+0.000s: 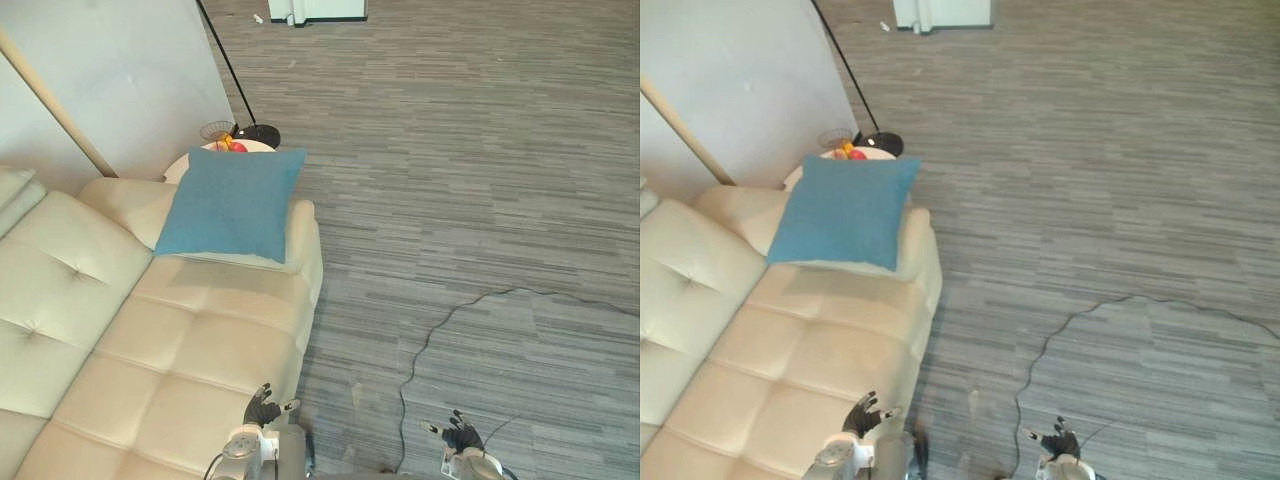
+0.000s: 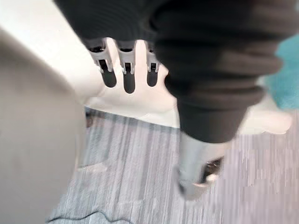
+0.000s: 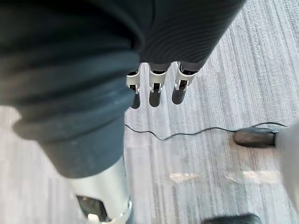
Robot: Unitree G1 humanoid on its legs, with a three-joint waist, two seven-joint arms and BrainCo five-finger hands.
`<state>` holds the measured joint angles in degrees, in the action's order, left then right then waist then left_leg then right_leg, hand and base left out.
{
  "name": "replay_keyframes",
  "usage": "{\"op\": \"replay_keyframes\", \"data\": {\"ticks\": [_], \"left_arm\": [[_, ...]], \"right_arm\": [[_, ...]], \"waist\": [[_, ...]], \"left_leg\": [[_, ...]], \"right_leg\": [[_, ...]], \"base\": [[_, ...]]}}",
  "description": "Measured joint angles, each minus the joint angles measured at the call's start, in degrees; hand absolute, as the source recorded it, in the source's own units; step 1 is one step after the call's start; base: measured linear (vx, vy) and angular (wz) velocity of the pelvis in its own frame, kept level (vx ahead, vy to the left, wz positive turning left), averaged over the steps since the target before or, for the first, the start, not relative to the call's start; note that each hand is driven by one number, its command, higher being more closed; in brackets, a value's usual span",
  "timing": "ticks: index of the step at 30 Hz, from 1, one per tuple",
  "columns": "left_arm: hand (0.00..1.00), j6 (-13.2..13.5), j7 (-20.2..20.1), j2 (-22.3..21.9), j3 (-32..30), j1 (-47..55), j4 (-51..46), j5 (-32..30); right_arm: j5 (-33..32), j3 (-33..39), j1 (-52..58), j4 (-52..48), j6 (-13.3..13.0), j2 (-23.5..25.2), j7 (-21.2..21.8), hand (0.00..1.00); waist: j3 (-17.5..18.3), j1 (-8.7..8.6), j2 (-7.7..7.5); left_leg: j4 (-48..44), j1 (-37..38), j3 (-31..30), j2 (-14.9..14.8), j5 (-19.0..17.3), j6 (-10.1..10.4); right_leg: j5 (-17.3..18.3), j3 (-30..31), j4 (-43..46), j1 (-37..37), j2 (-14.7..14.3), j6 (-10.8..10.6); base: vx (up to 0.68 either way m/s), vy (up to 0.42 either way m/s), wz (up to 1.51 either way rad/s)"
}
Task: Pick up cushions and gather them together orderly.
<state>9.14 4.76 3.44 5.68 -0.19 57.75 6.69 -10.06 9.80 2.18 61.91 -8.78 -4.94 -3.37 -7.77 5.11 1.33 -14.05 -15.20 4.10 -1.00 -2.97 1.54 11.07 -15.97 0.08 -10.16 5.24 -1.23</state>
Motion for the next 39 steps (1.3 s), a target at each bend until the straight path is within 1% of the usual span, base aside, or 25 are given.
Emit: {"op": "replay_keyframes", "data": {"ticks": [1, 2, 4, 5, 6, 8, 10, 12, 14, 16, 17, 18, 20, 23, 25, 27, 28, 29, 30, 31, 33, 36, 37, 38, 39], "left_arm": [[0.00, 0.02, -0.06, 0.49, -0.06, -0.42, 0.20, 0.01], [0.00, -0.13, -0.05, 0.54, -0.07, -0.69, 0.59, 0.01], [0.00, -0.18, -0.03, 0.39, -0.06, -0.69, 1.34, 0.06], [0.00, -0.67, -0.05, 0.75, 0.05, -0.52, 1.56, 0.08], [0.00, -0.91, -0.06, 1.39, 1.01, -0.08, 1.54, 0.09], [0.00, -1.04, -0.20, 2.48, 2.99, 0.46, 1.51, 0.07], [0.00, -1.10, 0.01, 2.49, 3.06, 0.24, 1.51, 0.12], [0.00, -1.10, 0.00, 2.26, 3.05, -0.15, 1.46, 0.12], [0.00, -1.06, 0.02, 2.13, 2.81, -0.26, 1.40, 0.11], [0.00, -1.06, 0.03, 2.35, 2.58, 0.26, 1.43, 0.10], [0.00, -1.08, 0.06, 2.45, 2.29, 0.60, 1.82, 0.10], [0.00, -0.94, -0.08, 1.19, 1.80, 0.90, 2.29, 0.08], [0.00, -0.93, 0.02, 0.05, 0.77, 0.65, 2.64, 0.11], [0.00, -0.71, -0.01, -1.55, 0.29, 0.54, 2.60, 0.18], [0.00, -0.68, 0.00, -1.74, -0.16, 0.25, 2.47, 0.39], [0.00, -0.66, 0.00, -1.58, -0.14, -0.41, 2.13, 1.21], [0.00, -0.63, -0.01, -0.96, -0.09, -0.39, 1.73, 1.36], [0.00, -0.54, -0.02, -0.65, -0.08, -0.23, 1.42, 1.37], [0.00, -0.59, -0.04, -0.72, 0.05, -0.11, 1.43, 1.36], [0.00, -0.70, -0.27, -1.00, 1.65, -0.09, 1.39, 1.18], [0.00, -0.78, -0.30, 0.07, 1.62, -0.06, 1.30, 1.13], [0.00, -0.89, -0.36, 0.90, 0.80, 0.01, 1.45, 1.13], [0.00, -0.89, -0.37, 0.82, 0.04, 0.05, 1.47, 1.14], [0.00, -0.95, -0.36, 0.31, -0.34, 0.12, 1.54, 1.25], [0.00, -0.94, -0.45, 0.16, -0.24, 0.66, 1.49, 1.27]], "right_arm": [[0.08, 0.00, 0.13, 0.09, 0.13, 0.47, 0.02, 0.00], [0.10, 0.02, 0.19, 0.30, 0.28, 0.34, 0.02, 0.00], [0.21, 0.03, 0.00, 0.25, 0.28, 0.21, 0.00, 0.00], [0.54, -0.14, -0.21, -0.06, 0.26, 0.66, 0.19, 0.00], [0.72, -0.64, -0.19, -0.18, 0.26, 1.12, 0.41, 0.00], [1.08, -1.06, -0.24, -0.27, 0.26, 1.45, 0.76, 0.00], [1.07, -0.98, -1.12, -0.32, 0.21, 1.31, 0.86, 0.00], [1.09, -0.98, -1.29, -0.42, 0.20, 1.32, 1.01, 0.00], [1.06, -1.02, -2.02, -0.73, 0.06, 0.77, 1.02, 0.00], [1.06, -1.06, -1.83, -0.67, 0.07, 1.13, 1.01, 0.00], [1.07, -1.04, -1.12, -0.60, 0.04, 1.24, 1.06, 0.00], [1.02, -0.97, -1.50, -0.48, 0.14, 0.45, 0.77, 0.00], [1.07, -0.91, -1.68, -0.34, 0.15, -0.46, 0.58, 0.00], [1.16, -1.02, -1.04, -0.03, 0.23, -0.90, 0.70, 0.00], [1.17, -1.06, -1.02, 0.34, 0.22, -0.44, 0.86, 0.00], [1.10, -1.14, -0.68, 0.92, 0.23, -0.50, 0.88, 0.00], [1.07, -1.13, -0.62, 1.29, 0.20, -0.28, 0.87, 0.00], [1.06, -1.26, -0.86, 1.69, 0.19, 0.16, 0.86, 0.00], [0.98, -1.45, -1.09, 1.75, 0.14, -0.09, 0.74, 0.00], [0.40, -0.97, -0.10, 1.44, 0.09, -0.51, 0.69, 0.00], [0.40, -0.98, 0.12, 1.31, 0.12, -0.63, 0.62, 0.00], [0.41, -1.08, -1.23, 1.08, 0.10, 0.13, 0.58, 0.00], [0.52, -1.14, -1.38, 1.12, 0.14, 0.12, 0.62, 0.00], [0.84, -1.18, -1.53, 1.25, 0.21, 0.04, 0.70, 0.00], [1.01, -1.35, -1.03, 1.24, 0.30, 0.07, 0.77, 0.00]], "waist": [[0.00, -0.01, -1.31], [-0.06, -0.02, -1.53], [0.00, 0.10, -1.19], [-0.02, 0.05, -1.18], [-0.04, 0.01, -1.41], [-0.08, -0.09, -1.43], [-0.41, -0.57, -0.98], [-0.56, -0.69, -0.60], [-1.13, -1.35, 0.58], [-1.11, -1.55, 0.04], [-0.90, -1.82, -1.21], [-0.68, -1.40, 0.85], [-0.78, -1.93, 1.05], [-0.28, -2.00, 1.62], [-0.33, -2.03, 1.71], [-0.72, -1.63, 1.52], [-1.12, -1.38, 0.75], [-1.38, -1.18, 0.16], [-1.23, -1.29, 0.56], [-0.50, -1.67, 2.08], [0.01, -1.23, 0.42], [0.01, -0.32, -0.56], [-0.22, -0.10, -0.48], [-0.75, -0.09, -0.17], [-0.79, -0.18, 0.32]], "left_leg": [[-0.65, 0.04, 0.32, 1.28, -1.01, -1.28], [-1.84, 0.56, 0.33, 2.30, -2.42, -2.32], [-1.61, 4.21, 1.64, 2.59, -4.92, -2.94], [-0.38, 7.28, 1.86, 2.75, -5.67, -3.24], [1.31, 10.59, 1.57, 3.12, -5.86, -3.26], [5.18, 16.47, 1.10, 3.47, -5.86, -3.25], [7.34, 20.74, -0.16, 2.55, -6.40, -2.35], [7.05, 21.55, -0.66, 1.23, -6.85, -1.61], [6.68, 22.59, -2.11, -2.00, -8.19, 0.59], [5.82, 23.34, -3.09, -3.49, -10.01, 3.16], [3.79, 23.73, -3.96, -3.82, -12.84, 4.36], [1.43, 23.17, -4.64, -6.37, -13.80, 4.46], [0.81, 24.46, -5.61, -6.93, -11.52, 5.45], [-2.02, 23.99, -8.05, -7.95, -9.79, 6.34], [-11.58, 18.75, -9.97, -8.41, -9.35, 7.13], [-22.54, 13.40, -7.69, -9.85, -5.41, 8.58], [-25.84, 12.31, -5.96, -10.24, -2.71, 7.80], [-27.01, 12.12, -4.23, -10.72, -3.46, 6.64], [-26.52, 11.30, -1.31, -11.11, -7.79, 5.57], [-5.46, 6.84, 9.09, -7.05, -4.31, 3.09], [-1.17, 8.35, 9.02, -5.20, -4.01, 1.57], [-0.43, 9.08, 8.96, -3.30, -4.39, 0.75], [1.02, 10.78, 8.60, -2.49, -5.40, -0.09], [2.26, 13.39, 8.08, -2.14, -6.27, -0.23], [3.00, 15.33, 7.15, -1.99, -6.49, -0.24]], "right_leg": [[-0.34, 0.02, 0.90, 0.05, 1.16, -0.38], [-0.27, 1.06, 3.88, 0.30, 2.41, -0.49], [1.36, 4.66, 18.48, 4.52, 4.62, -3.26], [1.05, 6.99, 30.59, 8.24, 5.56, -7.39], [1.09, 7.34, 40.01, 10.94, 6.13, -9.50], [2.49, 4.45, 48.13, 13.65, 7.40, -8.02], [5.41, -2.10, 42.82, 15.91, 7.95, -4.55], [5.77, -4.26, 37.11, 17.27, 7.46, -4.15], [3.41, -3.88, 24.92, 19.26, 4.73, -3.74], [-4.97, 0.10, 12.48, 20.02, 2.84, -3.55], [-13.52, 3.00, 8.90, 19.81, 2.46, -2.39], [-13.38, 2.73, 10.31, 18.99, 0.47, -1.16], [-9.46, 2.24, 13.14, 17.96, 0.24, -0.23], [-6.85, 0.31, 13.60, 15.52, -0.21, 0.15], [-5.90, -2.22, 11.56, 13.25, -0.94, 0.54], [-6.11, -4.60, 8.12, 8.96, -2.01, 1.17], [-6.22, -5.30, 6.50, 6.78, -1.81, 1.52], [-6.16, -5.66, 5.62, 5.46, -1.58, 1.80], [-6.07, -6.44, 4.63, 4.40, -1.29, 1.98], [-5.72, -10.68, 3.01, 4.05, -0.83, 0.16], [-5.62, -10.65, 2.39, 4.04, -0.23, -1.01], [-4.96, -10.22, 3.34, 4.00, 1.27, -2.13], [-3.32, -9.88, 7.16, 4.14, 2.76, -3.62], [-1.88, -8.83, 14.09, 4.99, 4.57, -5.49], [-1.39, -7.60, 23.35, 7.12, 6.43, -6.25]], "base": [[0.44, 0.106, 0.15], [0.43, 0.150, 0.08], [0.46, 0.215, -0.06], [0.44, 0.167, -0.05], [0.46, 0.104, 0.05], [0.46, 0.053, 0.15], [0.45, -0.029, 0.28], [0.29, -0.076, 0.22], [0.32, -0.187, 0.29], [0.36, -0.290, 0.32], [0.44, -0.367, 0.15], [0.34, -0.299, 0.15], [0.25, -0.266, 0.16], [0.20, -0.235, 0.39], [0.12, -0.177, 0.59], [0.13, -0.200, 0.57], [0.12, -0.136, 0.35], [0.09, -0.084, 0.30], [0.18, 0.032, 0.91], [0.21, 0.107, 1.09], [0.18, 0.108, 0.65], [0.12, 0.100, 0.05], [0.08, 0.081, 0.07], [0.07, 0.095, 0.26], [0.04, 0.061, 0.47]]}}
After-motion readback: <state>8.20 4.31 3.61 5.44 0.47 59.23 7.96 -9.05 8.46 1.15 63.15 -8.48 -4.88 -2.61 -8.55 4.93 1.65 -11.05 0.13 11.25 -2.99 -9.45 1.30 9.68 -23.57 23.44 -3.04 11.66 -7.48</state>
